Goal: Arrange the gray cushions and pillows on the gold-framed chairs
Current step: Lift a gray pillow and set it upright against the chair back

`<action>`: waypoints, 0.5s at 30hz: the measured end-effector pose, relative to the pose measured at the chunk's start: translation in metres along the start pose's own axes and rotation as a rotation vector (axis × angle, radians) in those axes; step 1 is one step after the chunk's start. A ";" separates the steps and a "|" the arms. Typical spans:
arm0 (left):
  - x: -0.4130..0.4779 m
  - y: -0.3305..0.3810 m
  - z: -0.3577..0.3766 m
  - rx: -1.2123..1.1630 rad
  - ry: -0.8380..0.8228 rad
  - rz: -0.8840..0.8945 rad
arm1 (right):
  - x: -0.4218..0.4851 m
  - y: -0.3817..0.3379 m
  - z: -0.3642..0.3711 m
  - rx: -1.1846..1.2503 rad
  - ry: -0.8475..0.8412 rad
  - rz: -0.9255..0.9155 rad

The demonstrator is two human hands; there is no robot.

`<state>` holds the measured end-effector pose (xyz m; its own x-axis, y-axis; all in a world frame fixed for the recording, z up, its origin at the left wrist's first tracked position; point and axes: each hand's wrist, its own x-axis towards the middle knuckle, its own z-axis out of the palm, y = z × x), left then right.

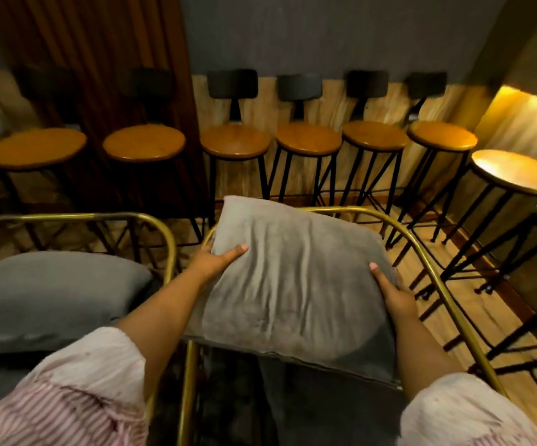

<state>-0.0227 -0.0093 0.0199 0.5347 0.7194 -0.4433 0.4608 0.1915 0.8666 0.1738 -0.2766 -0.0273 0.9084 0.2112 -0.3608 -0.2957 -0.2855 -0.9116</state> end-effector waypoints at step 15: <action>-0.187 -0.071 -0.278 -0.065 0.344 0.122 | -0.207 -0.030 0.184 0.006 -0.352 -0.271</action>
<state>-0.3520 0.0278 0.1049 0.3086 0.9197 -0.2427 0.3562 0.1249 0.9260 -0.0597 -0.1395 0.0387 0.7977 0.5834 -0.1528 -0.0633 -0.1710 -0.9832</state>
